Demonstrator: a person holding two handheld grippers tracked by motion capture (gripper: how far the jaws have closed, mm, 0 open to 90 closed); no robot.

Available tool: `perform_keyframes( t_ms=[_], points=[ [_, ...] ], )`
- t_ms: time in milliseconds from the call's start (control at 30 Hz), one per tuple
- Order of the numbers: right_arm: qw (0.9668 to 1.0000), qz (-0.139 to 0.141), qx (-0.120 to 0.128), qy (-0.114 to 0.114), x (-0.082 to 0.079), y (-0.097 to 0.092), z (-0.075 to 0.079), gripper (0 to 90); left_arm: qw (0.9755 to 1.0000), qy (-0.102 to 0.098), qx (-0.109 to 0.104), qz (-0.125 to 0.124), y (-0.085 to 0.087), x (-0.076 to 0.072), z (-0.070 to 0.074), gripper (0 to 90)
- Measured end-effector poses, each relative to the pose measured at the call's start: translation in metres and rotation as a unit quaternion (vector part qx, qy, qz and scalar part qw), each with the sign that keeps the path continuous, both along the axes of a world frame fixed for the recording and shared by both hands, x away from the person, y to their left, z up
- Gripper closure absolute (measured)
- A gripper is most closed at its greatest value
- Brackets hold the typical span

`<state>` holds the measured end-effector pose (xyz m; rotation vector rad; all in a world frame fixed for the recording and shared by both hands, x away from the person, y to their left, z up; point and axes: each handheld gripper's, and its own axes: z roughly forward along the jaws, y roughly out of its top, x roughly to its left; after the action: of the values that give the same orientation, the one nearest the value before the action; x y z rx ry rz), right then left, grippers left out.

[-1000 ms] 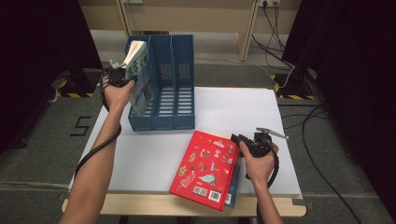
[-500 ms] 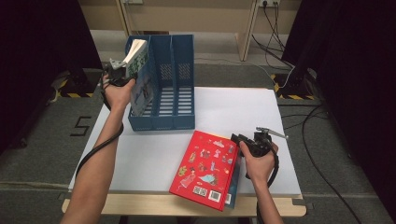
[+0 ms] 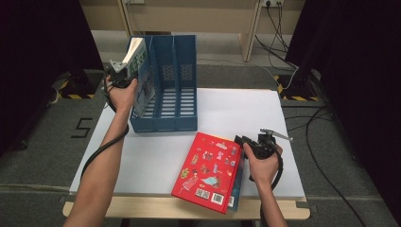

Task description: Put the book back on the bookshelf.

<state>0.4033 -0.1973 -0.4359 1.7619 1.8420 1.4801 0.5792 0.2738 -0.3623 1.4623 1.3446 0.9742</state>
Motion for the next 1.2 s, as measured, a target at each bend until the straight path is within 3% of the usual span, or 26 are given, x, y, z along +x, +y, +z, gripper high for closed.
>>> perform_keyframes(
  t_ms=[133,300,467,633,867,1200],
  points=[
    [1.0,-0.001,-0.001,0.002,0.0,0.001,0.0,61.3,1.0,-0.001,-0.003,0.006,0.001,-0.002,-0.002,73.5],
    [1.0,0.0,-0.001,0.0,-0.001,0.002,0.0,61.2,0.9998,0.018,-0.004,0.004,0.003,-0.003,0.002,72.5],
    [1.0,-0.001,-0.002,-0.002,-0.002,0.002,0.002,61.0,0.9996,0.024,-0.012,0.008,0.006,-0.006,0.007,66.9],
    [1.0,0.0,-0.001,0.0,-0.003,0.002,0.003,60.6,0.9996,0.018,-0.021,0.003,0.007,-0.012,0.015,59.6],
    [1.0,0.003,-0.002,0.0,-0.003,0.005,0.003,60.3,0.9998,0.017,-0.013,0.003,0.008,-0.017,0.018,52.0],
    [1.0,0.003,0.001,0.002,-0.004,0.005,0.004,60.1,0.9996,0.022,-0.014,-0.012,0.003,-0.017,0.016,49.5]
  ],
)
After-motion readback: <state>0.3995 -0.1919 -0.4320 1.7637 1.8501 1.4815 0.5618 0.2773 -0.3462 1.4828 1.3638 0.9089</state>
